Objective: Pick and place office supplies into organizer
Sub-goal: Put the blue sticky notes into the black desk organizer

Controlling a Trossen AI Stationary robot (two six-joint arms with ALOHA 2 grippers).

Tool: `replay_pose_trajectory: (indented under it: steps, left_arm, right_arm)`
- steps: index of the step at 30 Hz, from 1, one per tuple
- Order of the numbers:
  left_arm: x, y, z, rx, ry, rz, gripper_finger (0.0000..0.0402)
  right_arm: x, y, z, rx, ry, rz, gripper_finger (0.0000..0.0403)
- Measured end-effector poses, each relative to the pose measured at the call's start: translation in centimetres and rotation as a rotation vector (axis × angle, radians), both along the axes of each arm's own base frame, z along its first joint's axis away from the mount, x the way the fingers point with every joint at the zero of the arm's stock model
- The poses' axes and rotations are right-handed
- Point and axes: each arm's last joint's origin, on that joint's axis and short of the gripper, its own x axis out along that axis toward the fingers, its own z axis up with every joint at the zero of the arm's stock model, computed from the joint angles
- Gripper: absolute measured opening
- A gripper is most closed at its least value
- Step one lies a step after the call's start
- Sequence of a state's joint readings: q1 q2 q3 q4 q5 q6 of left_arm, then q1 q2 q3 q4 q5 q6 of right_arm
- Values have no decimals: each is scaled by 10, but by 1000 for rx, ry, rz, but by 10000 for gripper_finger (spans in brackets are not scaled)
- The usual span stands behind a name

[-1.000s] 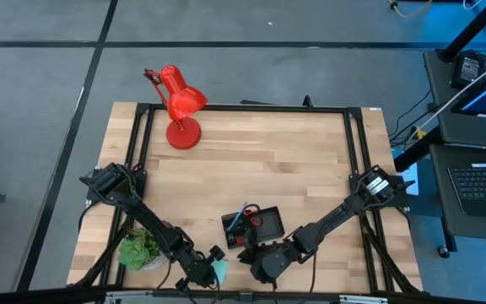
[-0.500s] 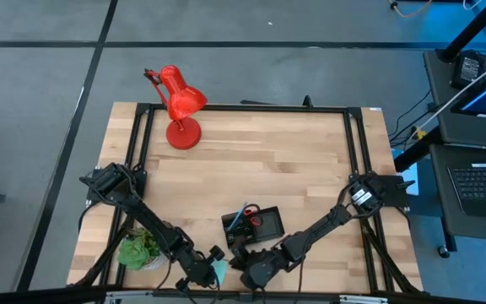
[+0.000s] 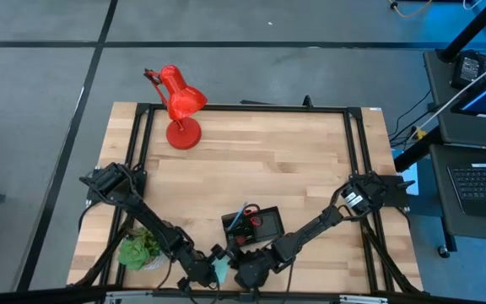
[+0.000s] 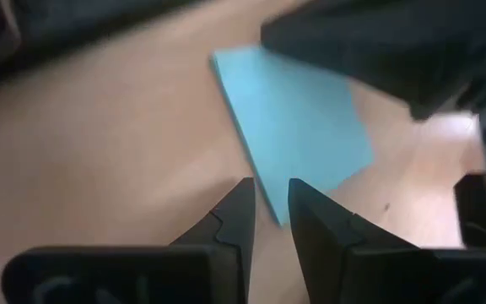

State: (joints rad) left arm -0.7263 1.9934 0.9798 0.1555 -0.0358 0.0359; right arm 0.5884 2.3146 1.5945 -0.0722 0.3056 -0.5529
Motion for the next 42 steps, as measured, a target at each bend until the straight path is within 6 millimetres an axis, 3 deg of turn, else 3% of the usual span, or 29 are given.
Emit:
replay_pose_trajectory:
  steps: [12,24,42]
  left_arm:
    - [9,11,0,31,-28,20,2]
    - [12,15,0,51,-43,31,2]
    - [13,14,1,21,-36,59,4]
  right_arm:
    - [6,-16,-4,-27,50,-28,78]
    - [12,-17,-1,9,-7,-43,78]
    - [5,-21,-5,-30,96,-54,78]
